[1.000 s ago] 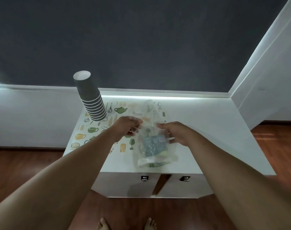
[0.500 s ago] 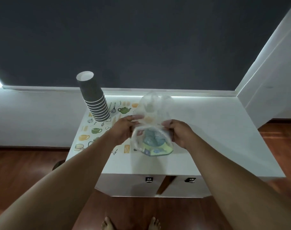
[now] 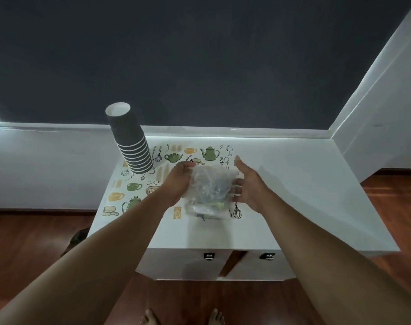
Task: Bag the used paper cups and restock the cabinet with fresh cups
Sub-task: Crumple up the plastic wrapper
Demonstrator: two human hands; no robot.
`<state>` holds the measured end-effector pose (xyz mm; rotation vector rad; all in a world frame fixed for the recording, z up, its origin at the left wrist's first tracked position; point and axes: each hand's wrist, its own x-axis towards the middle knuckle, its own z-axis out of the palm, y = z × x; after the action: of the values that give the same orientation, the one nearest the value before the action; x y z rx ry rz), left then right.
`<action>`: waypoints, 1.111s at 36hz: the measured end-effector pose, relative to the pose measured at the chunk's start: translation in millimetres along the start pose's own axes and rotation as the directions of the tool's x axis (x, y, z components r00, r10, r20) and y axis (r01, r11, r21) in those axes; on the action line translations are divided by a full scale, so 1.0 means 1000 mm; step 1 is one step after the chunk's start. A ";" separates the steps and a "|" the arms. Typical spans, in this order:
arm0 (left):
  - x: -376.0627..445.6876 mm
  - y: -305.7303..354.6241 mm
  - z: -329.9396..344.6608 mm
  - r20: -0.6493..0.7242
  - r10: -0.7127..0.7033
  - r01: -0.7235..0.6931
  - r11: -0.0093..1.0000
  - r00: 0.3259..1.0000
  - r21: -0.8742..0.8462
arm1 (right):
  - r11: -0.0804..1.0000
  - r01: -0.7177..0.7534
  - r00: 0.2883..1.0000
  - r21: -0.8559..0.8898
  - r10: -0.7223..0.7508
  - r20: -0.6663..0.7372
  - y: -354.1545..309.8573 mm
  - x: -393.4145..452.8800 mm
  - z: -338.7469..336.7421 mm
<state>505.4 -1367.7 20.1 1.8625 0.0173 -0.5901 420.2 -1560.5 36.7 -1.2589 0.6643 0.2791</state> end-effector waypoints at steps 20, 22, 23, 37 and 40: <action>-0.018 -0.007 -0.015 0.316 0.061 -0.006 0.985 0.947 -0.172 | 0.977 0.213 0.963 -0.024 -0.214 -0.164 0.005 0.009 -0.009; -0.020 -0.005 -0.017 0.261 0.104 -0.041 0.970 0.960 -0.238 | 0.975 0.224 0.963 0.017 -0.218 -0.160 0.005 0.007 -0.010; -0.022 -0.004 -0.017 0.248 0.102 -0.032 0.962 0.963 -0.271 | 0.973 0.228 0.961 0.022 -0.221 -0.165 0.006 0.006 -0.009; -0.061 -0.007 -0.050 0.098 0.022 0.018 0.920 0.995 -0.392 | 0.963 0.263 0.961 -0.057 -0.267 -0.071 0.017 -0.014 0.038; -0.070 -0.010 -0.069 0.024 0.019 -0.009 0.937 1.000 -0.350 | 0.992 0.109 0.976 0.062 -0.118 0.183 0.011 -0.033 0.049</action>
<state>468.4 -1283.8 56.5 1.5068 0.0860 -0.5620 403.6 -1505.7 55.6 -1.1999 0.4345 0.2801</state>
